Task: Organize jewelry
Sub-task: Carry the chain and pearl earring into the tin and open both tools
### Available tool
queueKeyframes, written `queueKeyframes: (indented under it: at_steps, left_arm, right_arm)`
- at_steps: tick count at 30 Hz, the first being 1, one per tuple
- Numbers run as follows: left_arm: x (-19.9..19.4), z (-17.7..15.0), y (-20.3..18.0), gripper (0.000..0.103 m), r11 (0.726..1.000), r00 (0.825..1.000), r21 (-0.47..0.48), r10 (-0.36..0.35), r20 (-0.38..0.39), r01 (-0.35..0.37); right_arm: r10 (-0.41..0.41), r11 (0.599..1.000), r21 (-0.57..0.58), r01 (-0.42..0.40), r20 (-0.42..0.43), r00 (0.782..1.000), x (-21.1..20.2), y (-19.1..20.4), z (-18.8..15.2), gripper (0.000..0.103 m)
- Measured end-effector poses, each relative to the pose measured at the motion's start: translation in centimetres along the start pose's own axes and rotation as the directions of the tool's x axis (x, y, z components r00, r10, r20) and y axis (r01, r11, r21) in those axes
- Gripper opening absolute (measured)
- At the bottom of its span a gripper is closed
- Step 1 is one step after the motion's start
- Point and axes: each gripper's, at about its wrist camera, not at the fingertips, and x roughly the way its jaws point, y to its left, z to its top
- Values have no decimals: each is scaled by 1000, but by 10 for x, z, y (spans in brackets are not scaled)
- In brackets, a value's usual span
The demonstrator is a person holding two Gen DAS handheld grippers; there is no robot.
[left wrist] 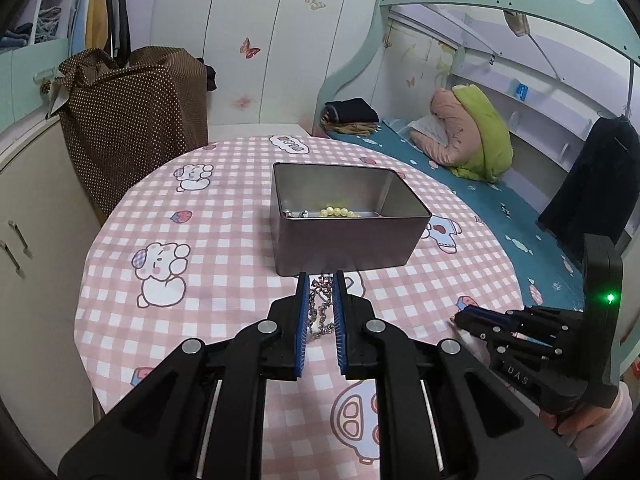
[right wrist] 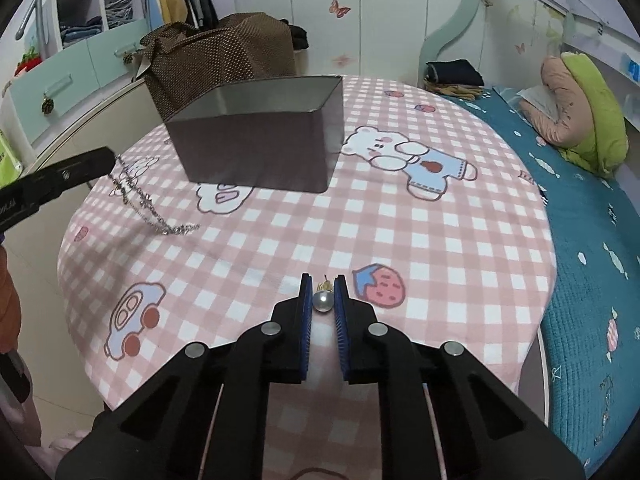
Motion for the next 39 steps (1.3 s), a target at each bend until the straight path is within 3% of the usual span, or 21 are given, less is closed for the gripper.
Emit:
queueKeyframes:
  at_steps: [10,24,31,39]
  left_arm:
    - [-9,17,-1,11,1000,999,7,0,39,0]
    - [-27,74,-15,11,998,990,69,-9,141,-1]
    - [-17,99,-14,11,998,988,63,-9,155,0]
    - [19,117,-4,11,1000,994,14,-22,106,20]
  right_arm:
    - [-20,1000,-8,21,85,996,-19,-5,25,11]
    - [20,997,-81,-1,225,974,-44,7,84,11]
    - [37,995,-94,-16,226,973,-31,10,110,11]
    - [42,995,-92,-26,183,982,-3,11,126,11]
